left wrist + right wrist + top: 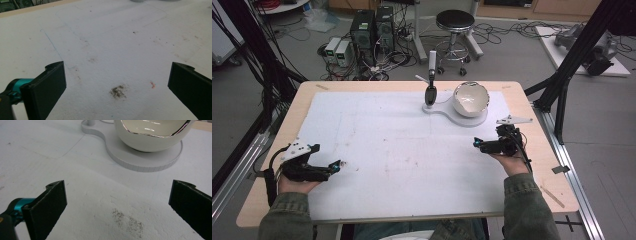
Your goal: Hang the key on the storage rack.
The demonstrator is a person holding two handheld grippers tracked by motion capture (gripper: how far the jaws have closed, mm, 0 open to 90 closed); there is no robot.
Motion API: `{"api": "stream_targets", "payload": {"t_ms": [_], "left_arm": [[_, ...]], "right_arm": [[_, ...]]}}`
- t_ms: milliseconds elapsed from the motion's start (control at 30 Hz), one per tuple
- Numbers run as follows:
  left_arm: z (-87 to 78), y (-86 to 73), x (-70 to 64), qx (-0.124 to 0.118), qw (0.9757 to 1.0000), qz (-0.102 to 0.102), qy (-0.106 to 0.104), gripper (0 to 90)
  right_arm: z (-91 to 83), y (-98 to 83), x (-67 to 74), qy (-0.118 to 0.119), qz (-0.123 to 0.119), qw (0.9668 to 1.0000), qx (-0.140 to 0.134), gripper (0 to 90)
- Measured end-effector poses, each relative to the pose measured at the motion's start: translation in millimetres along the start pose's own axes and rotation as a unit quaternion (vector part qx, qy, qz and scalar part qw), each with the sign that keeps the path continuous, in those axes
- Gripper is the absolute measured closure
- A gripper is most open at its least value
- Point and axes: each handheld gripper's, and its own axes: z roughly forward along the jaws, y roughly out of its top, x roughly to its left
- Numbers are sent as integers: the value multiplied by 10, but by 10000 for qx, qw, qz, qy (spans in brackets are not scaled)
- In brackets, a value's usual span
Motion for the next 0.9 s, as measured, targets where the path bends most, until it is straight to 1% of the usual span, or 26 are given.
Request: {"api": "stream_targets", "payload": {"t_ms": [233, 300, 400, 467, 500, 600, 667, 767, 833, 900], "left_arm": [[-2, -6, 12, 21, 10000, -24, 7, 21], [-9, -6, 20, 15, 10000, -30, 12, 21], [-17, -13, 22, 17, 10000, -53, 26, 21], [-22, -15, 25, 16, 10000, -55, 35, 21], [-23, -16, 24, 14, 10000, -63, 42, 21], [-24, -16, 26, 27, 10000, -56, 49, 21], [-20, -16, 24, 35, 10000, -52, 41, 20], [-17, -16, 23, 45, 10000, -40, 39, 21], [-15, -17, 25, 46, 10000, -42, 38, 21], [-8, -18, 26, 43, 10000, -47, 32, 21]], "right_arm": [[-88, -112, -22, -30, -25, 9992, -402, 5], [-117, -161, -33, -39, -37, 9989, -461, 5], [-150, -264, -58, 8, 42, 9985, -539, 5], [-158, -346, -72, 116, 94, 9984, -540, 5], [-158, -385, -77, 145, 55, 9983, -566, 5], [-174, -467, -85, 213, 45, 9981, -583, 5], [-186, -479, -88, 182, 48, 9979, -625, 5], [-191, -472, -86, 201, 52, 9975, -671, 5], [-183, -472, -81, 231, 45, 9978, -624, 5], [-169, -478, -71, 257, 47, 9984, -492, 5]]}}
